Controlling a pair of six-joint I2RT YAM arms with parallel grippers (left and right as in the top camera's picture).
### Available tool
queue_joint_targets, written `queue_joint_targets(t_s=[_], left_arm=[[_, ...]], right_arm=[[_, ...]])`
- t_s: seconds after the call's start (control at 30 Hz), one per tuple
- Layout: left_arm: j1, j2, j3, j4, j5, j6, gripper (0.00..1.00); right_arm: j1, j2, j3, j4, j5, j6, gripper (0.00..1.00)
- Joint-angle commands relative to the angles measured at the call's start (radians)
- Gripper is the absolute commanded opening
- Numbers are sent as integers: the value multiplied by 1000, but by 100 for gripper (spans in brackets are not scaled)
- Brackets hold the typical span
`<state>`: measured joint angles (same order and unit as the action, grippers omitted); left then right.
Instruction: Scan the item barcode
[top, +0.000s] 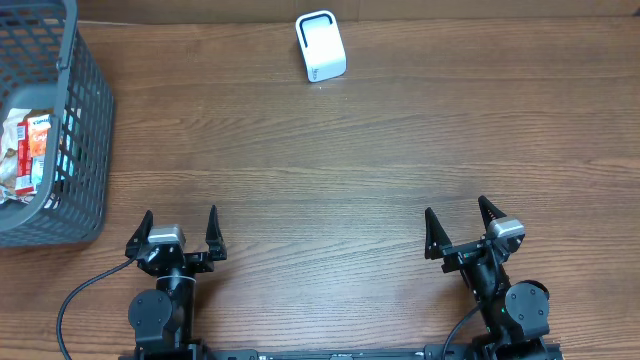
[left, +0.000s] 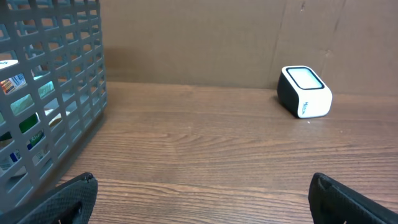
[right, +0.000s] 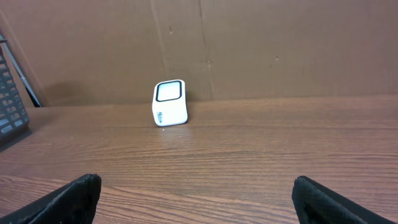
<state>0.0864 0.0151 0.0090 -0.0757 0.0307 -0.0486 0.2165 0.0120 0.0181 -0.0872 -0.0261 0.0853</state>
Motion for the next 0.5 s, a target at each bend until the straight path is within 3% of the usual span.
queue_joint_targets(t_s=[0.0, 0.47], left_arm=[[-2, -11, -3, -1, 11, 12, 100], [-2, -11, -3, -1, 11, 12, 100]], right_arm=[[-5, -9, -10, 5, -2, 0, 100], [-5, -9, -10, 6, -2, 0, 100]])
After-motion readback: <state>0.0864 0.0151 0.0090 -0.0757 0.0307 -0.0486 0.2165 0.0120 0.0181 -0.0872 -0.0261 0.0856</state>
